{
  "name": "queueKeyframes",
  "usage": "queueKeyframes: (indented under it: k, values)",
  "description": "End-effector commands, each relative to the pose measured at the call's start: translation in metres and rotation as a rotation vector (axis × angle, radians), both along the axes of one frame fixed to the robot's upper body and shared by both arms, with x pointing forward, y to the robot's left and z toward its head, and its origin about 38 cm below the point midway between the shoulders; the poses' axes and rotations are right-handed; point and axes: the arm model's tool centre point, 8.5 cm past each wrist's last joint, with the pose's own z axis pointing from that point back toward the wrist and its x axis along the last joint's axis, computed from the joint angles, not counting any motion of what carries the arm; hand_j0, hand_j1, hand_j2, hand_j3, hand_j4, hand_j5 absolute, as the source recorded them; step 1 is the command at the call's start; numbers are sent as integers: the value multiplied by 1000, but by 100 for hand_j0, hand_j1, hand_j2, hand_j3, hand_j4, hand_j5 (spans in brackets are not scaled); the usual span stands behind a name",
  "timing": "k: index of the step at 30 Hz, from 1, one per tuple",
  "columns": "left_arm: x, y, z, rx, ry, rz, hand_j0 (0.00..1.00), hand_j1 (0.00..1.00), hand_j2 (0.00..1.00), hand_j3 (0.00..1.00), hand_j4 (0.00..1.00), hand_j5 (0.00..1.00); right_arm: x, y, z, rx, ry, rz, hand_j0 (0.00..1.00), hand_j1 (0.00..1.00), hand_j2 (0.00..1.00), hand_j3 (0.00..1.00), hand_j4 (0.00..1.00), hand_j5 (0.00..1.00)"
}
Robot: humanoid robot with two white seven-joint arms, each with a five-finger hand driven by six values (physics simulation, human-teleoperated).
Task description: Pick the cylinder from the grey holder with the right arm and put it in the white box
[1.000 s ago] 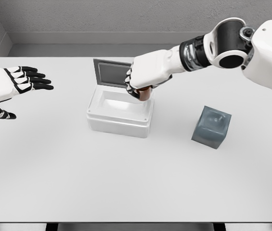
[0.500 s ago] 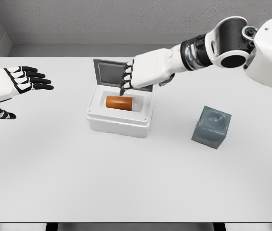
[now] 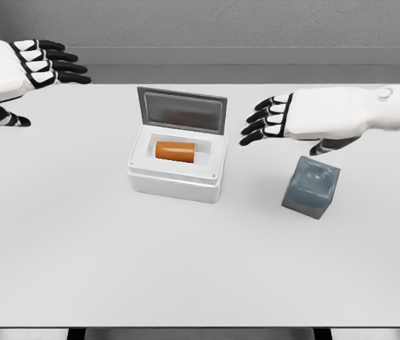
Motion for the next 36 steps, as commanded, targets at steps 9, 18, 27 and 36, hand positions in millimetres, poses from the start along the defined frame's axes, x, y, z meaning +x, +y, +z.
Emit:
queueKeyframes:
  k: [9,18,27,36]
  values:
    - [67,-83,-47,100,127,-98,100,100,100,100,100,100,-2,-83,-18,524,175,-244,100,100,100,100,100,100]
    - [117,-117,-46,132,122,-37,100,100,100,100,100,100,-7,-70,-64,633,271,-256,100,100,100,100,100,100]
    - [142,-122,-63,208,116,37,100,100,100,100,100,100,-10,-72,-69,635,280,-266,100,100,100,100,100,100]
    - [158,-107,-75,323,99,127,100,100,100,100,100,100,-11,-71,-71,639,286,-266,100,100,100,100,100,100]
